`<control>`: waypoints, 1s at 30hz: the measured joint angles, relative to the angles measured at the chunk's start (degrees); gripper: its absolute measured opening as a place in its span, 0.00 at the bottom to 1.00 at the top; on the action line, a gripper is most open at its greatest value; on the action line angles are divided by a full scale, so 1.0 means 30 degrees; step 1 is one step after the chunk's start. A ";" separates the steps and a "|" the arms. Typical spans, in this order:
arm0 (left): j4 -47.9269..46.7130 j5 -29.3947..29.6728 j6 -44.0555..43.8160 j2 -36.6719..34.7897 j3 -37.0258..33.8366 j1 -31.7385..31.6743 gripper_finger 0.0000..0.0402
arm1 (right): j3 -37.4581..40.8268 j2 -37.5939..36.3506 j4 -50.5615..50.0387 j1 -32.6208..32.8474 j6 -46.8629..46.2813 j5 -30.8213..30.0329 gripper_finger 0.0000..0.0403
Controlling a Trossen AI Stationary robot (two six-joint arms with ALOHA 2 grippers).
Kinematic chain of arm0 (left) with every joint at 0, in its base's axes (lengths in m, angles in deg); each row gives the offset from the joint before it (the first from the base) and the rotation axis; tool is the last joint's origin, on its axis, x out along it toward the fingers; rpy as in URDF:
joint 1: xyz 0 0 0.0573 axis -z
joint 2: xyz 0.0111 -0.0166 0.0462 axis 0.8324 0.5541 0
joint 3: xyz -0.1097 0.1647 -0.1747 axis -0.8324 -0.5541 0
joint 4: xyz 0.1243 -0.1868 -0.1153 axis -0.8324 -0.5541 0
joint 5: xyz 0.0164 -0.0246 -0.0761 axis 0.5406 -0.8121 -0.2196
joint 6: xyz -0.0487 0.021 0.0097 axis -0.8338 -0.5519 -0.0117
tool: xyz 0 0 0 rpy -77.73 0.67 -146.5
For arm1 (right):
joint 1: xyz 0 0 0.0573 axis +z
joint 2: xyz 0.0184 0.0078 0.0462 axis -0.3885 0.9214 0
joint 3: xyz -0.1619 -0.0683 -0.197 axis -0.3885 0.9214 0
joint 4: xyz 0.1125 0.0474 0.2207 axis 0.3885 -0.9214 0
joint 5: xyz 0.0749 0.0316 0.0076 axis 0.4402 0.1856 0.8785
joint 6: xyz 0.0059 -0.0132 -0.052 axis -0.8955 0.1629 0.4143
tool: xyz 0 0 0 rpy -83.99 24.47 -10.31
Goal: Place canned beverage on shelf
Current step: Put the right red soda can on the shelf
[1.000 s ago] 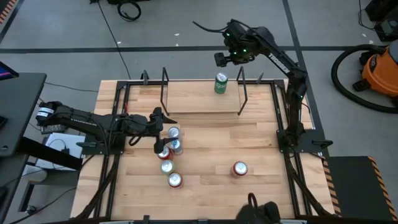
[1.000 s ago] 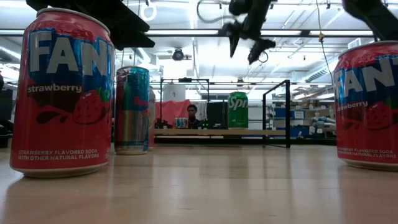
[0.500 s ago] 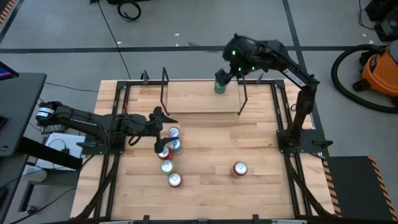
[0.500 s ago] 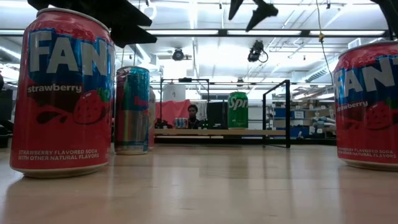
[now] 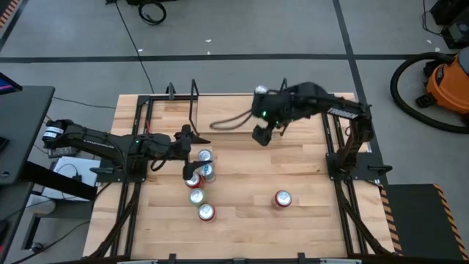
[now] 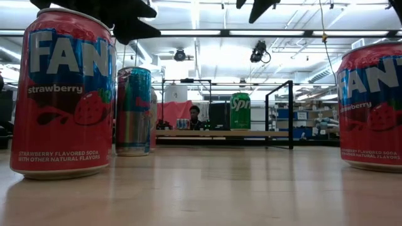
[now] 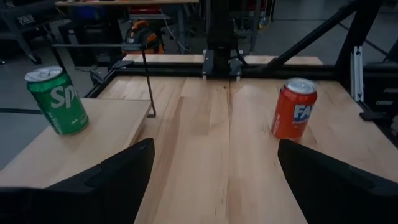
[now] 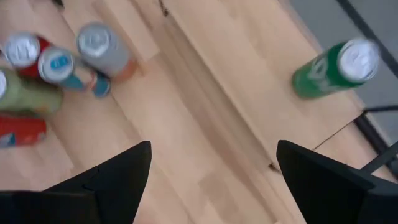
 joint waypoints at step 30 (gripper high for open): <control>0.0428 0.0487 0.1022 0.0270 0.0000 -0.0333 0.88 | 0.8458 0.0029 0.0306 0.7875 -1.4581 0.5217 0.89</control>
